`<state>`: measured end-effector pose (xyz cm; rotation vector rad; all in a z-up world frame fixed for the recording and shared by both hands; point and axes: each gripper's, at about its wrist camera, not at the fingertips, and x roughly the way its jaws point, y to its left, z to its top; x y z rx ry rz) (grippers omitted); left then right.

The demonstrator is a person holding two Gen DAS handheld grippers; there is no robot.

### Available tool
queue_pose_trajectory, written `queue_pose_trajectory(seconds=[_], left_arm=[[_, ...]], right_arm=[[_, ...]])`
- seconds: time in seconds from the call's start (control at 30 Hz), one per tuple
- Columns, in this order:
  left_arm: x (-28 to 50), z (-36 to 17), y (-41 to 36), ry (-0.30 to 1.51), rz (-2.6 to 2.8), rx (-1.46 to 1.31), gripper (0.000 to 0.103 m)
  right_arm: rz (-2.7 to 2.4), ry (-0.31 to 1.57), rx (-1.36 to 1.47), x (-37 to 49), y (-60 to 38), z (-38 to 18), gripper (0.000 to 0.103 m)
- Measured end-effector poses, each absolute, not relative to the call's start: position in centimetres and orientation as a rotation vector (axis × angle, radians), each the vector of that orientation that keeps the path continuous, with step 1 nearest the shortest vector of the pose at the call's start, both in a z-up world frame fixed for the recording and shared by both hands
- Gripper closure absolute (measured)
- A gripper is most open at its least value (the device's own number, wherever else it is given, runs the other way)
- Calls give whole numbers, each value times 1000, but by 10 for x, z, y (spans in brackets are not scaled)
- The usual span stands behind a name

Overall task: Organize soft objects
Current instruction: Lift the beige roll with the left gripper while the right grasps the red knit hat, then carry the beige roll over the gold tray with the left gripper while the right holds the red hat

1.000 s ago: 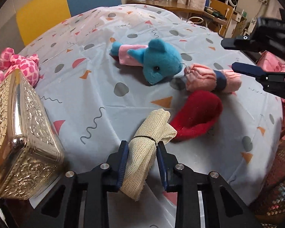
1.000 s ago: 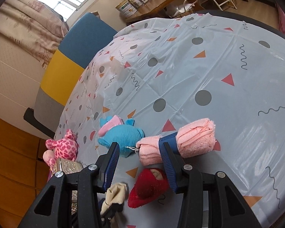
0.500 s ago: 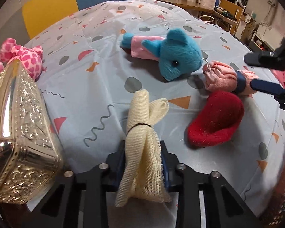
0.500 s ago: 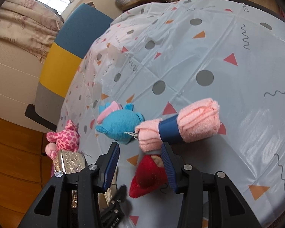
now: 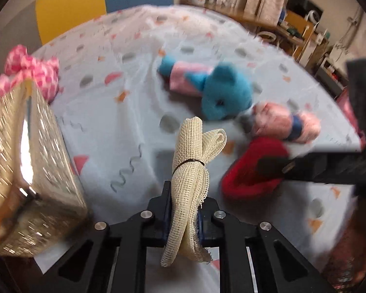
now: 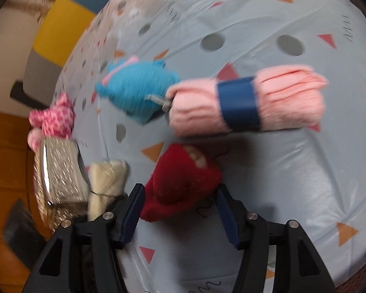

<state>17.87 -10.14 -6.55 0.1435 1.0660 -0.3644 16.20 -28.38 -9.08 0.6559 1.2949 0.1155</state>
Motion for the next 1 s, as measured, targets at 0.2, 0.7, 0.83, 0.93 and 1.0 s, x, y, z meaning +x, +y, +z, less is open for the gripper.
queue_pose_trajectory(seconds=[0.2, 0.7, 0.83, 0.93, 1.0], left_arm=[[203, -15, -94, 1003, -368, 53, 86], [301, 81, 93, 826, 64, -136, 86], [289, 82, 163, 804, 189, -177, 86], [269, 75, 206, 804, 258, -190, 86], [249, 67, 225, 805, 285, -189, 86]], right_arm=[[79, 1270, 502, 164, -269, -88, 56], [75, 1237, 358, 170, -257, -86, 75], [75, 1235, 338, 174, -250, -88, 75], [74, 1232, 325, 173, -250, -87, 75], [73, 1228, 312, 176, -245, -88, 75]])
